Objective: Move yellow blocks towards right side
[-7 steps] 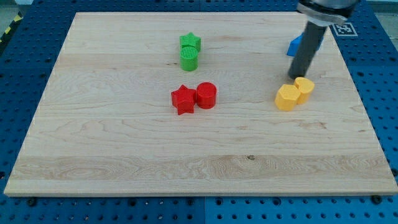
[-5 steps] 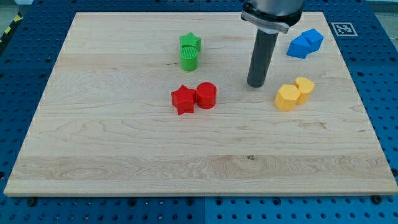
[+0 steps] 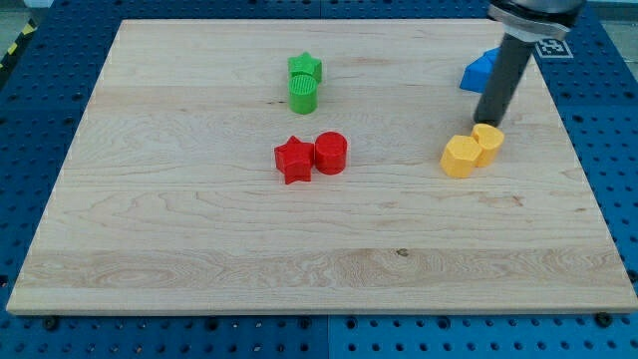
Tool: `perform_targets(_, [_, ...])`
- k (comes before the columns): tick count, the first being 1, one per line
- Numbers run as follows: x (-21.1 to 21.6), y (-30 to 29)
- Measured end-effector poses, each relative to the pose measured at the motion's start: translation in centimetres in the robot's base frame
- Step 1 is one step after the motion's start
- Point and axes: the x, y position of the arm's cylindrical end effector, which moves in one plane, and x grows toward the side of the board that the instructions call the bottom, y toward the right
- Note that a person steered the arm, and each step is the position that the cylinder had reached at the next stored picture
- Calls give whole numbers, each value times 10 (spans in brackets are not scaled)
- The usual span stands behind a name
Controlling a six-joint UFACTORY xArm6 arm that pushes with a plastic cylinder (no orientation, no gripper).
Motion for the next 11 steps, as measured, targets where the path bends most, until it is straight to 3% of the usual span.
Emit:
perform_targets(2, [11,12])
perform_targets(4, [4,-42])
perform_targets(6, [31,-7])
perform_targets(7, [22,-12])
perform_targets(9, [3,-111])
perform_targets(10, [32,-123])
perform_targets(11, [53,-96])
